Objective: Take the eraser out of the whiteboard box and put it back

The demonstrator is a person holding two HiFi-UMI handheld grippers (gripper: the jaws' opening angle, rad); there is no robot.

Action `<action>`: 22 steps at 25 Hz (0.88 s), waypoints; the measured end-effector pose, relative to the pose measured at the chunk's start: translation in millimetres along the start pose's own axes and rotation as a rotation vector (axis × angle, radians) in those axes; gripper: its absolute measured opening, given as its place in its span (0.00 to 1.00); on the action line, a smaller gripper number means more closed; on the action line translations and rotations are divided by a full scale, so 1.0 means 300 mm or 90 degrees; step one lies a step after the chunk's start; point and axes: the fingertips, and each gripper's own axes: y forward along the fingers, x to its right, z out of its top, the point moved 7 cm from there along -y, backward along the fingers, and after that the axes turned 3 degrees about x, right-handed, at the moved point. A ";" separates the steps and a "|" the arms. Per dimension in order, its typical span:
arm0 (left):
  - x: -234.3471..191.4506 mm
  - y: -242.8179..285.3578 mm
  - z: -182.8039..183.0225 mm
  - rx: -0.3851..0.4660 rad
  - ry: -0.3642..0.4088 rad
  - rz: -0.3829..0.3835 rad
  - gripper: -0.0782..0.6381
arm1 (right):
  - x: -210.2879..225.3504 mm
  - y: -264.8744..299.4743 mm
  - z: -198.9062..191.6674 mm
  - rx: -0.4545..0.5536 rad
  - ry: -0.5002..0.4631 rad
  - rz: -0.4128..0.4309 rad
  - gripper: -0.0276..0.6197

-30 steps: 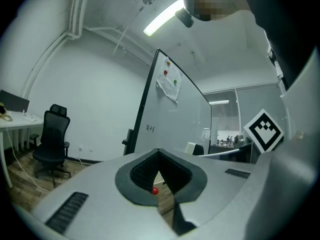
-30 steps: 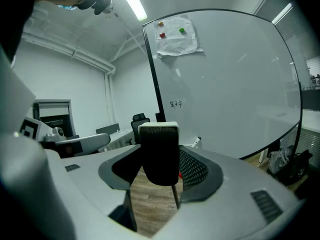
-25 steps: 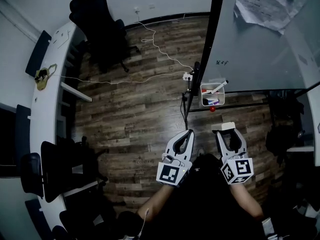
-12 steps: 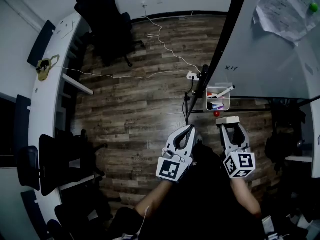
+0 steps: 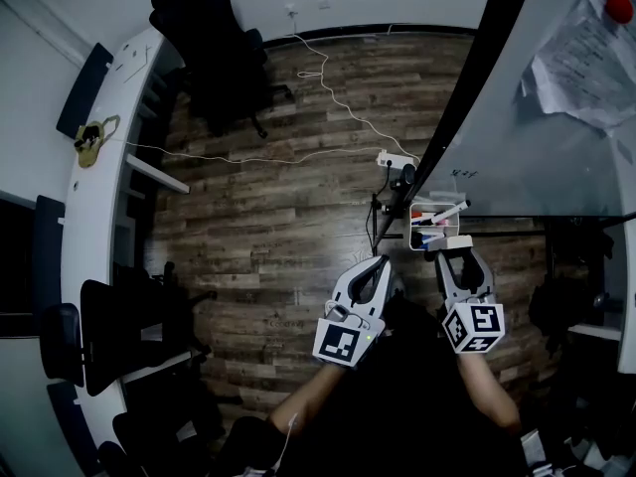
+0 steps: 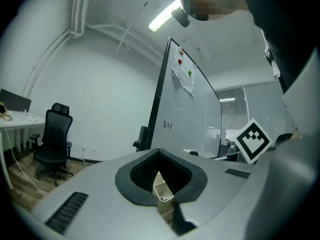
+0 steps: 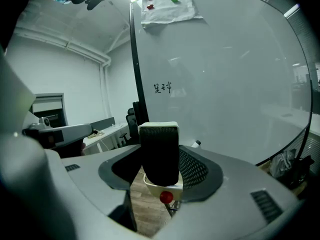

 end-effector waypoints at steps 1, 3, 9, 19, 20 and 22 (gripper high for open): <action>-0.006 0.013 -0.002 -0.002 -0.004 0.001 0.12 | 0.005 0.013 -0.005 -0.007 0.001 0.001 0.41; -0.019 0.035 -0.006 -0.007 -0.011 0.004 0.12 | 0.010 0.038 -0.014 -0.019 0.003 0.006 0.41; -0.035 0.096 -0.030 -0.028 -0.018 0.000 0.12 | 0.039 0.095 -0.040 -0.053 0.005 0.011 0.41; -0.062 0.126 -0.053 -0.044 -0.031 0.007 0.12 | 0.046 0.153 -0.067 -0.079 -0.005 0.012 0.41; -0.064 0.127 -0.054 -0.046 -0.032 0.009 0.12 | 0.046 0.156 -0.069 -0.081 -0.006 0.011 0.41; -0.070 0.129 -0.056 -0.047 -0.033 0.011 0.12 | 0.047 0.162 -0.080 -0.089 -0.007 0.012 0.41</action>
